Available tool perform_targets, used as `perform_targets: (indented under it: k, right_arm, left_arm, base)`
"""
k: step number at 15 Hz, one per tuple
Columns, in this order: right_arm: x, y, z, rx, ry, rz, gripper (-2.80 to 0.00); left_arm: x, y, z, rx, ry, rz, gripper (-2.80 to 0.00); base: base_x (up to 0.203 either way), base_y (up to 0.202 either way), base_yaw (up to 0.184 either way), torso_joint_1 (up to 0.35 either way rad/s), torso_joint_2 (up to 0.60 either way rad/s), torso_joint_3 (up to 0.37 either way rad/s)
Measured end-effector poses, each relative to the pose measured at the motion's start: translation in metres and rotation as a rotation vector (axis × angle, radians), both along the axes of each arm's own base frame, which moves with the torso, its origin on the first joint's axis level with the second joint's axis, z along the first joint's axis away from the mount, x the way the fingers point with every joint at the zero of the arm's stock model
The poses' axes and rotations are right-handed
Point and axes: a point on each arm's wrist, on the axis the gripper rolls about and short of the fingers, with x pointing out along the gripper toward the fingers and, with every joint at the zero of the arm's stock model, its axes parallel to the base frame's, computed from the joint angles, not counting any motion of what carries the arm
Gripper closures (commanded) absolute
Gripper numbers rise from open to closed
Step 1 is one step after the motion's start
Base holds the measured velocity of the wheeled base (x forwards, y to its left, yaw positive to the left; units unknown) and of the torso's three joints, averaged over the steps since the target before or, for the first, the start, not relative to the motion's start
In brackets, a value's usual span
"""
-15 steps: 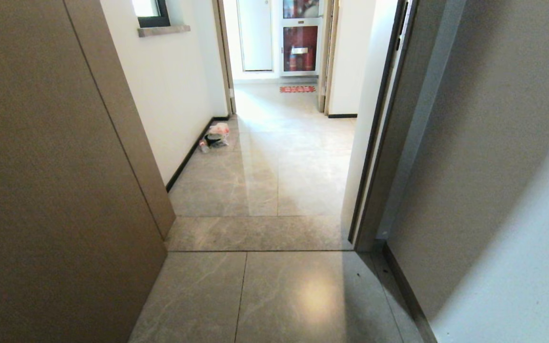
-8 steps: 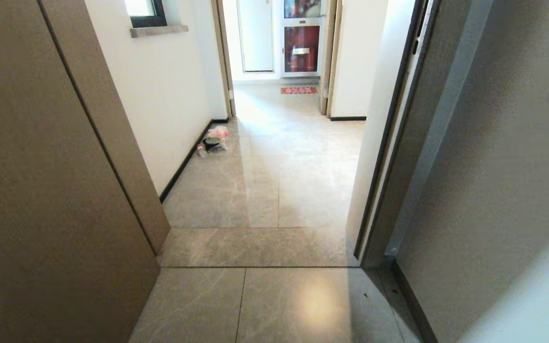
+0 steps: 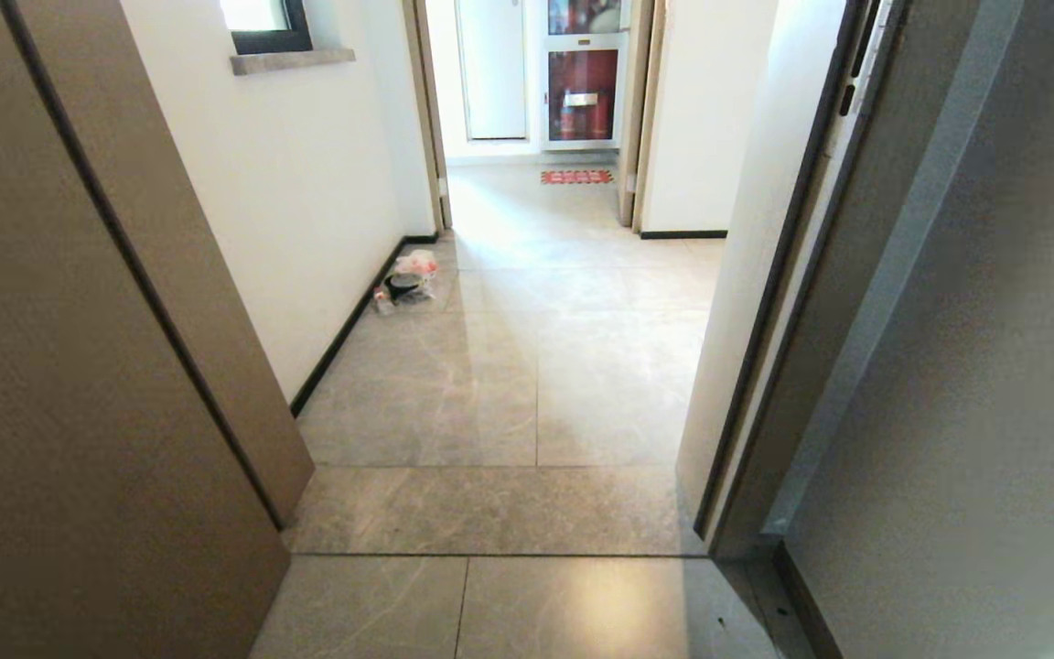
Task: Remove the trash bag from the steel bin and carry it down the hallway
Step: Put the trash bag at the door
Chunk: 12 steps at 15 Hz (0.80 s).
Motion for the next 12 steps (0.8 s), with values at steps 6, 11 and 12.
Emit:
perform_targets:
  k: [6,11,12]
  right_arm:
    - [0.0,0.0,0.0,0.0,0.0,0.0,0.0]
    - [0.0,0.0,0.0,0.0,0.0,-0.001,0.0]
    - [0.0,0.0,0.0,0.0,0.0,0.0,0.0]
  left_arm:
    - [-0.0001,0.0,0.0004,-0.001,-0.003,0.0,0.0]
    - [0.0,0.0,0.0,-0.003,0.0,0.0,0.0]
    - [0.0,0.0,0.0,-0.004,0.0,0.0,0.0]
  base:
    - [0.083,0.017,0.0,0.002,0.0,0.001]
    - [0.001,0.179,-0.001,0.003,0.0,0.001]
    - [0.0,0.145,0.003,0.0,0.0,0.007]
